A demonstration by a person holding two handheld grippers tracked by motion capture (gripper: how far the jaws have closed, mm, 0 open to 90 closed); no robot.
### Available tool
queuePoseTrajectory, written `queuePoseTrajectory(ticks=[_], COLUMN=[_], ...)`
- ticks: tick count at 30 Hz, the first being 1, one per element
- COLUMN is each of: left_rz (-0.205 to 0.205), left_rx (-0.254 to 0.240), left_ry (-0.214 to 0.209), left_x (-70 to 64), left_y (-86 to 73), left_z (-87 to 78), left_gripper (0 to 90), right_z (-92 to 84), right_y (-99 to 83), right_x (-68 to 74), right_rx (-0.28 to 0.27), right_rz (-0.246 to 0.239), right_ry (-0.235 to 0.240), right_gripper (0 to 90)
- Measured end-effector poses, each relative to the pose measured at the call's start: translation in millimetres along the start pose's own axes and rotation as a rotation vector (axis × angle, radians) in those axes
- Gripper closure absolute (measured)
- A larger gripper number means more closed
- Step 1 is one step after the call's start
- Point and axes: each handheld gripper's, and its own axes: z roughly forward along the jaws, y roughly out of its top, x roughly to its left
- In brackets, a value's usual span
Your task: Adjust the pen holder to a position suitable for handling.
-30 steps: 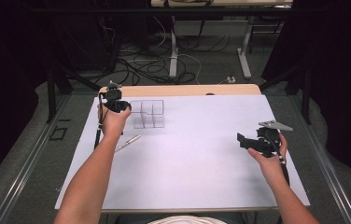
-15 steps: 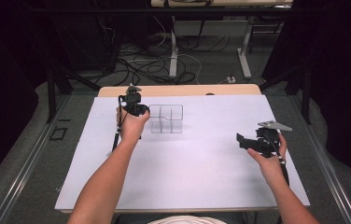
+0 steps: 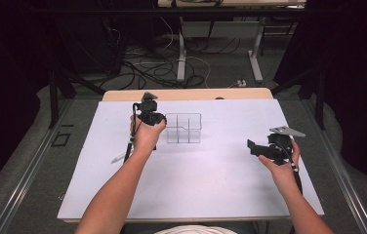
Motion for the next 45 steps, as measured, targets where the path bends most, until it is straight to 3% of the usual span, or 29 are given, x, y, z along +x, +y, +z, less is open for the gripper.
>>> queuePoseTrajectory(ticks=[11, 15, 20, 24, 28, 31, 39, 45], left_rz=[-0.003, 0.000, 0.015, 0.044, 0.052, 0.065, 0.096, 0.143], left_rx=[-0.005, -0.018, -0.036, -0.085, -0.142, -0.158, -0.218, -0.272], left_ry=[-0.035, -0.080, -0.103, -0.097, -0.118, -0.123, -0.105, -0.087], left_x=[5.1, 11.4, 18.3, 22.0, 31.5, 36.6, 57.1, 67.0], left_y=[-0.1, -1.5, -2.2, -2.2, -1.0, -0.7, -1.6, -5.2], left_z=[0.4, -0.6, -3.9, -10.4, -19.5, -23.5, -31.8, -37.0], left_gripper=[86.3, 84.9, 80.1, 78.2, 73.8, 70.4, 61.4, 54.8], right_z=[0.8, 0.5, 0.1, -0.3, 0.3, 0.0, 0.8, 0.6], right_y=[-0.6, -0.5, -0.5, -0.4, -0.4, -0.2, -0.3, -0.3], right_x=[0.3, 0.2, 0.0, -0.5, -0.1, -0.1, 0.8, 0.7], right_rx=[0.003, 0.003, 0.005, 0.003, 0.003, 0.003, 0.001, 0.001], right_rz=[0.002, 0.001, 0.012, 0.007, 0.006, 0.000, -0.002, -0.003], right_ry=[-0.004, -0.005, -0.007, -0.009, -0.007, -0.007, -0.008, -0.009], right_gripper=[6.9, 6.9, 6.9, 6.9, 6.9, 6.9, 6.9, 6.9])
